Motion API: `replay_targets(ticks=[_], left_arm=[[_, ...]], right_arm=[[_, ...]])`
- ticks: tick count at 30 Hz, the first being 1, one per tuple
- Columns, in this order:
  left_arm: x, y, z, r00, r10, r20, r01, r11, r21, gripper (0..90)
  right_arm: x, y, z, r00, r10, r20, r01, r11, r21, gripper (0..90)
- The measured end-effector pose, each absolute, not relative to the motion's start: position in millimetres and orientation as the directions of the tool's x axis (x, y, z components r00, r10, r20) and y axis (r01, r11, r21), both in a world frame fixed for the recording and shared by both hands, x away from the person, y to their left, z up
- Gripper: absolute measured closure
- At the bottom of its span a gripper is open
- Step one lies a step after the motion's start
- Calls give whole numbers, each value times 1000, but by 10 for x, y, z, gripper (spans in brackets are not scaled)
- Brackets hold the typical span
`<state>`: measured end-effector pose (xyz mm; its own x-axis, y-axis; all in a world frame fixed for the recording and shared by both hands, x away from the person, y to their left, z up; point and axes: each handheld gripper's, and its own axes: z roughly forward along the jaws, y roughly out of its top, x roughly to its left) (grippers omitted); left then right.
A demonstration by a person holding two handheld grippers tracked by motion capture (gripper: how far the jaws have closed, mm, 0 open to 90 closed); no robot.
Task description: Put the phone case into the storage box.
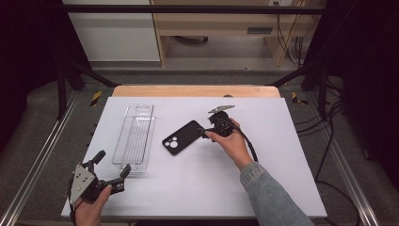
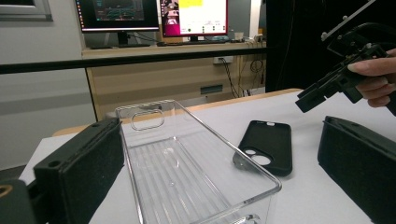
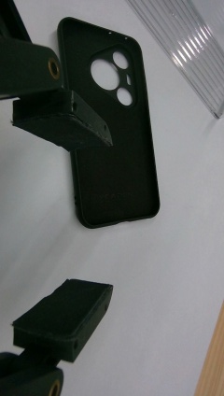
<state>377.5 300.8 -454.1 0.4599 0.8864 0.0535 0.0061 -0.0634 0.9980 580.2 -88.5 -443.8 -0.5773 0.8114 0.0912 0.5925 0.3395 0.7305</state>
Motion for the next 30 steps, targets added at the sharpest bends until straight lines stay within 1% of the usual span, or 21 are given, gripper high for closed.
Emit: replay_targets(ticks=[2,4,10,17,23,30], left_arm=[[3774,3007,-4541,461,886,54,5,-64,998,2],[3775,3006,-4542,461,886,54,7,-65,998,2],[3774,3009,-4544,460,887,52,8,-62,998,2],[3777,3007,-4545,461,886,51,9,-63,998,2],[3777,3006,-4546,462,885,51,10,-63,998,2],[3778,3000,-4547,465,884,50,11,-62,998,2]], right_arm=[[5814,-867,-4462,-572,812,112,602,323,731,266],[5822,-856,-4481,-568,813,129,606,307,734,305],[5876,-827,-4565,-555,818,151,604,272,749,381],[5919,-826,-4632,-546,816,189,618,240,749,507],[5964,-840,-4665,-537,826,171,610,241,755,571],[6030,-844,-4740,-525,833,176,619,232,750,605]])
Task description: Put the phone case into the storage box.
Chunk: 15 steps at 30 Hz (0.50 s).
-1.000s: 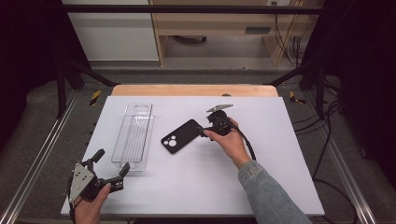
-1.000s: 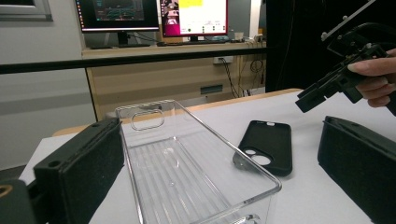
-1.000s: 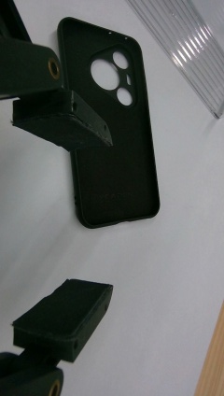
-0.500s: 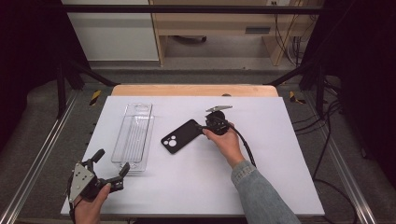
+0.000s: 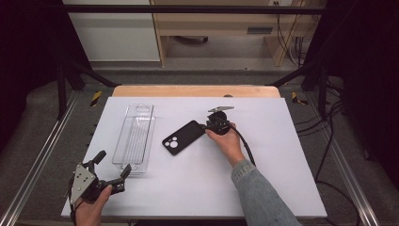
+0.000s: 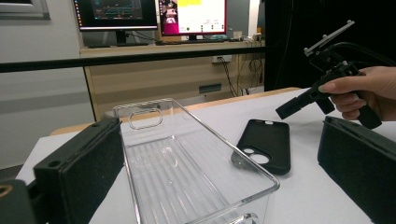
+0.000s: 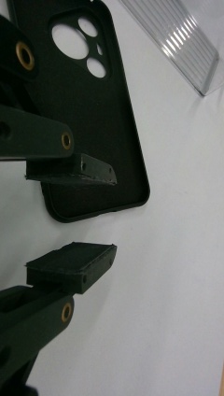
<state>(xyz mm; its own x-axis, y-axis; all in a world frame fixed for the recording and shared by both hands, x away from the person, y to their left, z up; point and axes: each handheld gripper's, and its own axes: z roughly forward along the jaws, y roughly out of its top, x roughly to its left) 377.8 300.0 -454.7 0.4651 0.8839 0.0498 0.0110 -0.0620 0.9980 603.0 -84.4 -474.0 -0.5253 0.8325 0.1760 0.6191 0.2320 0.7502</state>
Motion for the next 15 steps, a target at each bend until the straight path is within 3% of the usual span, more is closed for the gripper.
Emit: replay_targets(ticks=[15], left_arm=[[3780,2988,-4549,473,880,52,13,-66,998,2]], right_arm=[[6074,-837,-4808,-524,831,187,627,228,745,673]])
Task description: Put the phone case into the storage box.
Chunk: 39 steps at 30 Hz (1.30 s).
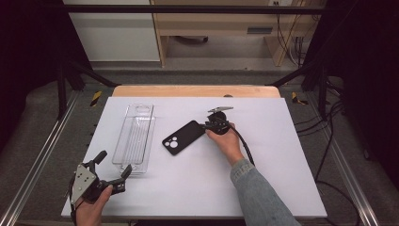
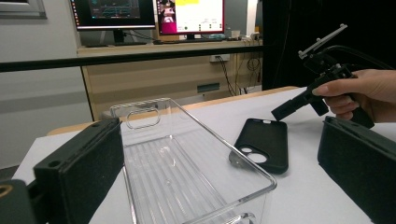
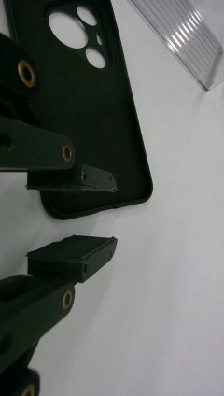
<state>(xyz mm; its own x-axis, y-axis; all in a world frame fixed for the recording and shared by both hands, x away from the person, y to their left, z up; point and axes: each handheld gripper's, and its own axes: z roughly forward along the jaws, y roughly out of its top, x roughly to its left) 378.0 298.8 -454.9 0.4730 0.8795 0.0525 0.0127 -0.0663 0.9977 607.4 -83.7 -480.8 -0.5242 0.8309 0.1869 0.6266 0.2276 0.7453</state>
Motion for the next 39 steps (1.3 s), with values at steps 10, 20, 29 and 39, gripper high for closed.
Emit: replay_targets(ticks=[10,20,29,39], left_arm=[[3780,2984,-4549,474,879,55,12,-69,998,2],[3779,2985,-4549,474,879,54,13,-69,998,2],[3780,2983,-4551,475,878,54,14,-69,998,2],[3781,2983,-4552,475,879,54,16,-69,997,2]], right_arm=[[6079,-822,-4837,-526,828,193,631,227,742,696],[6063,-767,-4883,-535,829,163,623,258,738,712],[6071,-777,-4901,-529,833,163,627,254,737,744],[6076,-797,-4908,-530,830,175,630,247,736,805]])
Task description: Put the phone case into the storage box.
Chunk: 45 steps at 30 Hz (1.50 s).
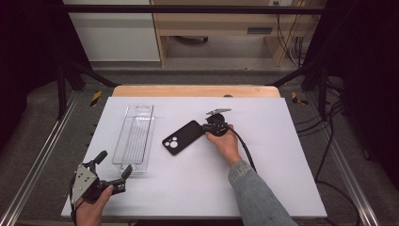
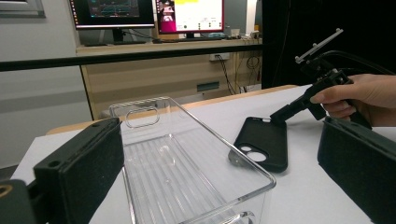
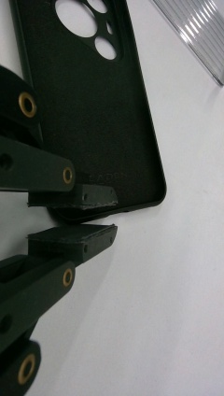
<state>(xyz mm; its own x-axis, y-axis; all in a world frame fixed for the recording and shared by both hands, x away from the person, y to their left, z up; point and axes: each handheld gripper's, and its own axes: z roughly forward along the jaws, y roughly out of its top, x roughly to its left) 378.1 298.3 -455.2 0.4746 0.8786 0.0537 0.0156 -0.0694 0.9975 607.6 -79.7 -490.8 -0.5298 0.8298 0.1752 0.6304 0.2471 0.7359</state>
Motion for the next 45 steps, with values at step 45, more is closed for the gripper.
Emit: replay_targets(ticks=[45], left_arm=[[3784,2983,-4554,472,880,47,26,-68,997,3]], right_arm=[[5758,-1090,-4452,-552,820,149,565,236,791,887]])
